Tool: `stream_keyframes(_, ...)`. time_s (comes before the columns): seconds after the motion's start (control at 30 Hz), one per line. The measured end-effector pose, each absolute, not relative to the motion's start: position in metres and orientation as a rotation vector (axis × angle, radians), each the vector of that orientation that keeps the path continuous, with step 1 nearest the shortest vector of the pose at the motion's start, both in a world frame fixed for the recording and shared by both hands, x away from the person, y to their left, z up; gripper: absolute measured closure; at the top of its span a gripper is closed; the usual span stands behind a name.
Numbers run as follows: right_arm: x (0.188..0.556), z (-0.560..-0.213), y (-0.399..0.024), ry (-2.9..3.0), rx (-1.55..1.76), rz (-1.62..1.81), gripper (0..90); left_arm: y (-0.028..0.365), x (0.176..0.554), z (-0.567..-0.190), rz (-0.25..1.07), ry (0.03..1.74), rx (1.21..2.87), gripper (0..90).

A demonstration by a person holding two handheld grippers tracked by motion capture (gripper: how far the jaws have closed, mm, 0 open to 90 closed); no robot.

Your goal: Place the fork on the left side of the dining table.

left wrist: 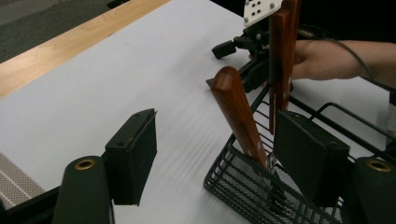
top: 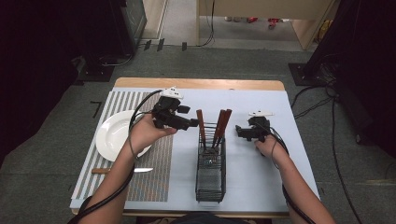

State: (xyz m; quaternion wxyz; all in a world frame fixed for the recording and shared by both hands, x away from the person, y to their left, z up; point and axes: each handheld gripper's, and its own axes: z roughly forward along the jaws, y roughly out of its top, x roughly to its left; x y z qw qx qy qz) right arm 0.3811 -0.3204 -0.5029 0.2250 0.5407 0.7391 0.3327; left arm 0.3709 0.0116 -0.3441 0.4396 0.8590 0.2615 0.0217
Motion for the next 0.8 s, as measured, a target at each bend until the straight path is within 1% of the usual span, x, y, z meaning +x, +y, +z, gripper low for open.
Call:
stream_keyframes(0.2,0.381,-0.503,-0.32,2.038,1.491,0.917,13.8,0.006,0.371,-0.344,0.057,0.626,2.137,28.2)
stream_keyframes(0.3,0.381,-0.503,-0.32,2.038,1.491,0.918,13.8,0.0,0.371,-0.344,0.078,0.613,2.129,33.9)
stream_keyframes(0.37,0.381,-0.503,-0.32,2.038,1.491,0.918,13.8,-0.001,0.371,-0.345,0.082,0.614,2.127,34.7)
stream_keyframes(0.53,0.381,-0.503,-0.32,2.038,1.491,0.919,13.8,-0.004,0.375,-0.347,0.061,0.626,2.129,44.2)
stream_keyframes(0.57,0.381,-0.503,-0.32,2.038,1.491,0.919,13.8,-0.004,0.375,-0.347,0.061,0.627,2.127,44.2)
stream_keyframes(0.6,0.381,-0.503,-0.32,2.038,1.492,0.919,13.8,-0.004,0.377,-0.347,0.052,0.626,2.124,47.8)
stream_keyframes(0.8,0.381,-0.503,-0.32,2.038,1.491,0.918,13.8,-0.005,0.382,-0.346,0.019,0.614,2.128,55.2)
